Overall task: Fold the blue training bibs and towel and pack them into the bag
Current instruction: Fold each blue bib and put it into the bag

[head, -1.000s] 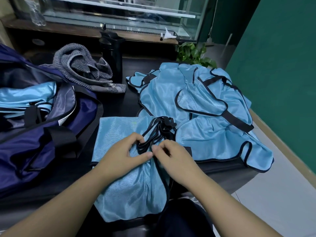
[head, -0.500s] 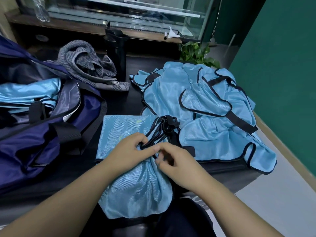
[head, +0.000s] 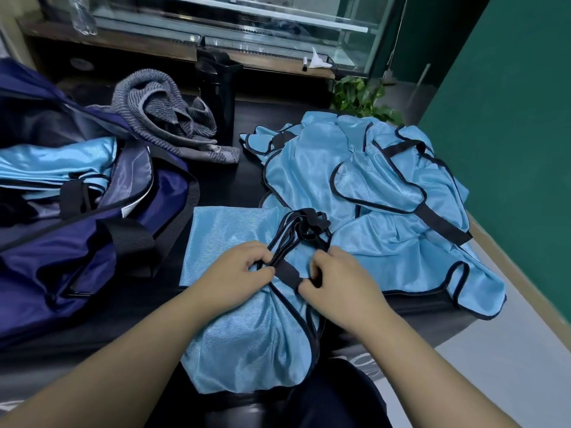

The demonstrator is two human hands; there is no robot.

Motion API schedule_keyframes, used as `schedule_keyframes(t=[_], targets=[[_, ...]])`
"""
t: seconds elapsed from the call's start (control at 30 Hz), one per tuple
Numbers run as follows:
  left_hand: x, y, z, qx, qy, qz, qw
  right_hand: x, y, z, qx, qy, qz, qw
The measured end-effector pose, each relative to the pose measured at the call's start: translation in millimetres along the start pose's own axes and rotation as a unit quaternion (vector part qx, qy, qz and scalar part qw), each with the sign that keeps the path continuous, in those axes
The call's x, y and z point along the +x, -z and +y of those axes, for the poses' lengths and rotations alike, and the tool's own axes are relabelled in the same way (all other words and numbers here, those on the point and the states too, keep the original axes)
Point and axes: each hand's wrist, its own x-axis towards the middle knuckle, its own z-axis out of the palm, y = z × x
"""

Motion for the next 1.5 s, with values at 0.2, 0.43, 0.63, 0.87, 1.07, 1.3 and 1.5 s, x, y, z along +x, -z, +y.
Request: schedule_keyframes(t=[0.2,0.43,0.63,0.87,1.07,1.3,1.5], targets=[[-2.4,1.0,1.6,0.001,-0.025,-0.016,1.0,-2.9,-7.5,4.4,0.011,0.091,0.006,0.996],[-1.5,0.5,-1.4,-0.034,-0.006,-0.015,0.999,-3.1,16.3,33.6,0.092,0.038,0.114,0.988],[3.2,-2.3,-7.4,0.125,-0.07,-0.019,0.989,-9.7,23.7,59.0,0.167,-0.034,0.098,0.981],[4.6,-4.2,-14.5,0.212,-0.08,-0.02,0.974,-9.2,33.4,32.3,0.55,-0.034,0.093,0.829],[3.0,-4.5,-11.5,0.24,-0.079,-0.026,0.967,-18.1,39.1,60.9,0.324,-0.027,0.009,0.946],[-0.3,-6.1,3.6,0.381,-0.134,-0.069,0.912,-6.9,25.0,51.8,0.105,0.072,0.118,0.985],[-22.8,19.7,-2.3,0.427,-0.151,0.009,0.892,5.2,7.0,24.2,-0.073,0.257,0.011,0.964]])
